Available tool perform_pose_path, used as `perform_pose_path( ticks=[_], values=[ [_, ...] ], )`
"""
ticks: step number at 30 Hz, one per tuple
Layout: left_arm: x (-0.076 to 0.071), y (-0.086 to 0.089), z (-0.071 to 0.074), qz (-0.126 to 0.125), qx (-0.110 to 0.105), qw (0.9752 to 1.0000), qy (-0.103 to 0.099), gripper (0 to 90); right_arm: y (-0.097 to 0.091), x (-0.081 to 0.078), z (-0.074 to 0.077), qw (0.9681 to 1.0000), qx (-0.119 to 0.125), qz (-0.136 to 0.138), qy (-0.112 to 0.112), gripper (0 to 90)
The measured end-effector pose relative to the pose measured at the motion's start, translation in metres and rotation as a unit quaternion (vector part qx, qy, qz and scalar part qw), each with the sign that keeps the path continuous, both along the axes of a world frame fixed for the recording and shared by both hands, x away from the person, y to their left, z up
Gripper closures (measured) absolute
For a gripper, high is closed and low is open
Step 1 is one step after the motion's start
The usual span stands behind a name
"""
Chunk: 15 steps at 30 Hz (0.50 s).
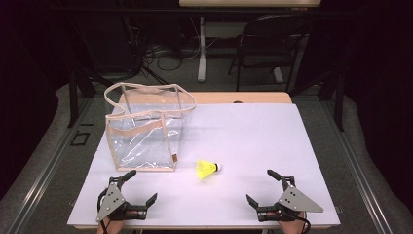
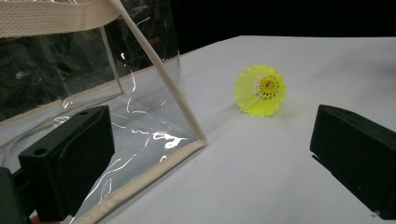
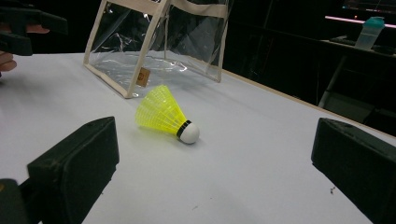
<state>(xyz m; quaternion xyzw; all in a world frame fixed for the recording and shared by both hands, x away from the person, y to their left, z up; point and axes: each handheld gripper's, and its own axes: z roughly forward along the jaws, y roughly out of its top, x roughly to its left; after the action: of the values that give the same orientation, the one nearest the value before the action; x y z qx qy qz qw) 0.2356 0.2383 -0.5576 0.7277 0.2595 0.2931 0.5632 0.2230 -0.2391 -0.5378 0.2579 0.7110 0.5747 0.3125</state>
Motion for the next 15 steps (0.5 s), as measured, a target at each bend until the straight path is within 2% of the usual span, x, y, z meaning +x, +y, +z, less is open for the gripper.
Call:
perform_pose_path(
  ticks=[3, 10, 15],
  values=[
    [0.0, -0.001, 0.0, -0.005, -0.002, 1.0, -0.003, 0.0, 0.0, 0.002, -0.001, 1.0, 0.001, 0.001, 0.003, 0.4],
    [0.004, -0.007, -0.001, -0.009, 0.001, 0.9999, 0.014, 0.1, 0.0, 0.003, -0.002, 0.9999, 0.005, 0.0, 0.011, 0.5],
    [0.005, -0.012, -0.001, -0.018, 0.006, 0.9995, 0.024, 0.1, 0.0, 0.003, -0.001, 1.0, 0.002, -0.001, 0.007, 0.6]
  ],
)
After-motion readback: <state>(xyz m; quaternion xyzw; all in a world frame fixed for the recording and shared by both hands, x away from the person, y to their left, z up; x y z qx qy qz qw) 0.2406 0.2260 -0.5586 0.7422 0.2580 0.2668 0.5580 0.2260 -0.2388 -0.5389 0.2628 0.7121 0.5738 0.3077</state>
